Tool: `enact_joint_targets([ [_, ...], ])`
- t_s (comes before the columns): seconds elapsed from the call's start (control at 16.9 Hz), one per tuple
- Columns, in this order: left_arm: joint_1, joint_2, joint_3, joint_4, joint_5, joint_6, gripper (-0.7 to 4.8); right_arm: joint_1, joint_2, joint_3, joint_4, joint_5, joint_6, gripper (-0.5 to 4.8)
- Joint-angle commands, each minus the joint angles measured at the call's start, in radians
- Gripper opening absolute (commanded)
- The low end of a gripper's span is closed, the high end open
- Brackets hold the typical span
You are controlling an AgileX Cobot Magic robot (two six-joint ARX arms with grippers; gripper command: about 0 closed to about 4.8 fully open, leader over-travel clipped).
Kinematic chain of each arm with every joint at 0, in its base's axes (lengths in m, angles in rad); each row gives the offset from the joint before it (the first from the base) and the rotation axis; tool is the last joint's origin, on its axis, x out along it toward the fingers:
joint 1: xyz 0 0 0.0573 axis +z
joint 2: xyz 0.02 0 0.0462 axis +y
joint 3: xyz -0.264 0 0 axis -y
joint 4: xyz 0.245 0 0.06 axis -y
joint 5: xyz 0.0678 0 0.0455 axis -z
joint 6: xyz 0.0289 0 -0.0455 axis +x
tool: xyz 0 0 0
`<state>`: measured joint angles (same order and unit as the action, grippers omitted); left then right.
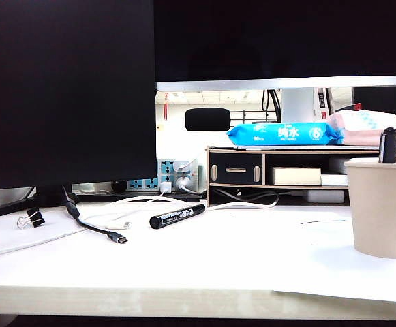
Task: Pick up the marker from the paper cup and put it on the table.
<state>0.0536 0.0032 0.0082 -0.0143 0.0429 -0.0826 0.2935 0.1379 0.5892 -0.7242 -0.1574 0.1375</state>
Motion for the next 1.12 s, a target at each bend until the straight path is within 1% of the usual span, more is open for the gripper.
enact_joint_targets([
  [0.06, 0.0, 0.0, 0.001, 0.008, 0.005, 0.0, -0.05, 0.0, 0.0, 0.005, 0.012, 0.002, 0.001, -0.06],
  [0.18, 0.0, 0.0, 0.001, 0.008, 0.005, 0.0, -0.05, 0.0, 0.0, 0.005, 0.014, 0.003, -0.019, -0.06],
  [0.3, 0.0, 0.0, 0.001, 0.008, 0.005, 0.0, -0.05, 0.0, -0.011, 0.003, 0.025, 0.003, -0.109, -0.05],
  [0.41, 0.0, 0.0, 0.001, 0.008, 0.005, 0.0, -0.05, -0.025, -0.047, -0.014, 0.111, 0.002, -0.198, -0.06],
  [0.53, 0.0, 0.0, 0.001, 0.008, 0.005, 0.0, -0.05, -0.1, -0.097, -0.057, 0.248, 0.004, -0.203, -0.06],
  [0.59, 0.0, 0.0, 0.001, 0.008, 0.005, 0.0, -0.05, -0.157, -0.129, -0.086, 0.297, 0.023, -0.238, -0.06],
  [0.71, 0.0, 0.0, 0.001, 0.007, 0.005, 0.0, -0.05, -0.278, -0.134, -0.142, 0.38, 0.091, -0.243, -0.06],
  [0.83, 0.0, 0.0, 0.001, 0.005, 0.005, 0.0, -0.05, -0.369, -0.134, -0.216, 0.451, 0.088, -0.242, -0.06],
  [1.0, -0.002, 0.0, 0.001, 0.001, 0.005, 0.0, -0.05, -0.443, -0.134, -0.349, 0.53, 0.073, -0.198, -0.06],
  [1.12, -0.001, 0.0, 0.001, 0.001, 0.005, 0.0, -0.05, -0.453, -0.134, -0.428, 0.603, 0.069, -0.155, -0.06],
])
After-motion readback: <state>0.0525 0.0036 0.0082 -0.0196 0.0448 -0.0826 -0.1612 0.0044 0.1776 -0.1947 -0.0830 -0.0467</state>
